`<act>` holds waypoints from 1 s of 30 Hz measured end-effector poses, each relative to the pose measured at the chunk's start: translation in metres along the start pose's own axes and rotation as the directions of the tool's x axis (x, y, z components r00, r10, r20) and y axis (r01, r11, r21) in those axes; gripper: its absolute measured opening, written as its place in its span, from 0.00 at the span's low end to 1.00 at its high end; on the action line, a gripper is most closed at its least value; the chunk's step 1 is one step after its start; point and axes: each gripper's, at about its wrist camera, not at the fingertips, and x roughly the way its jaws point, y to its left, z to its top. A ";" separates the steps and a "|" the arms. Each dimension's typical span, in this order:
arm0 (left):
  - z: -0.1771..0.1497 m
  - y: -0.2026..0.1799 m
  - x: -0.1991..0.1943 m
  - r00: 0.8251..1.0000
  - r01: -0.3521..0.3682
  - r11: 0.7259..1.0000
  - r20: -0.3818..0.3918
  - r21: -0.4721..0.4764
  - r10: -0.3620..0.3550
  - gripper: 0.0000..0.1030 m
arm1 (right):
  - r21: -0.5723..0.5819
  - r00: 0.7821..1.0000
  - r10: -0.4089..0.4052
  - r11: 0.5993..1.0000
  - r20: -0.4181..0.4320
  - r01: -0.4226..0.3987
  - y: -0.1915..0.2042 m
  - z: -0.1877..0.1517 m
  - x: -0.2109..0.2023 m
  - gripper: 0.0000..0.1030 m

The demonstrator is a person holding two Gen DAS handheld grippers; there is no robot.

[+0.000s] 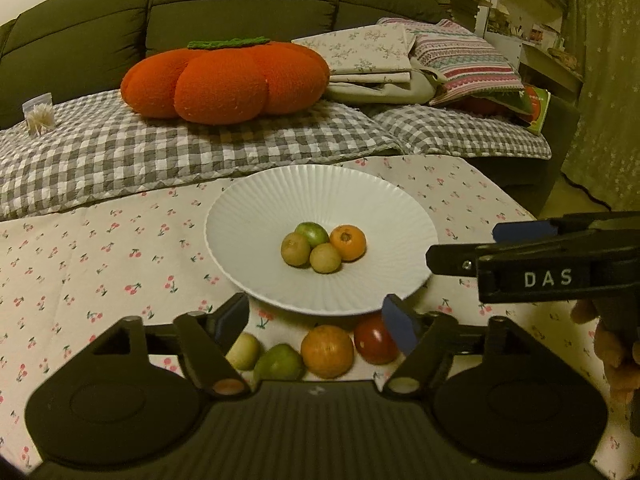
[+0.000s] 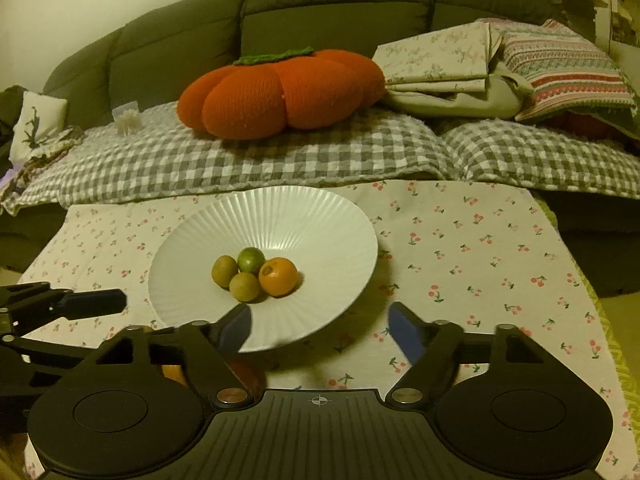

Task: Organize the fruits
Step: 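Withdraw both open tools from the plate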

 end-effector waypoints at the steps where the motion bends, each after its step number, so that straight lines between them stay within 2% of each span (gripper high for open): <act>1: -0.001 0.000 -0.002 1.000 0.000 1.000 -0.001 0.002 0.000 0.79 | -0.003 1.000 0.001 1.000 0.002 -0.001 0.000 -0.001 -0.002 0.82; 4: -0.006 0.000 -0.010 1.000 0.001 1.000 -0.006 0.017 -0.001 0.91 | -0.007 1.000 0.000 1.000 0.004 0.000 0.000 -0.003 -0.007 0.87; 6: -0.010 0.000 -0.014 1.000 -0.005 1.000 -0.014 0.026 0.005 0.95 | -0.010 1.000 0.000 1.000 0.003 0.000 0.000 -0.005 -0.010 0.91; 21: -0.043 0.004 -0.034 0.996 -0.044 0.997 -0.074 0.057 0.048 0.99 | -0.057 1.000 0.009 0.998 -0.003 -0.009 0.005 -0.022 -0.031 0.95; 30: -0.057 0.010 -0.039 0.994 -0.046 0.999 -0.098 0.026 0.048 0.99 | -0.077 1.000 0.006 0.997 -0.017 -0.007 0.004 -0.035 -0.040 0.95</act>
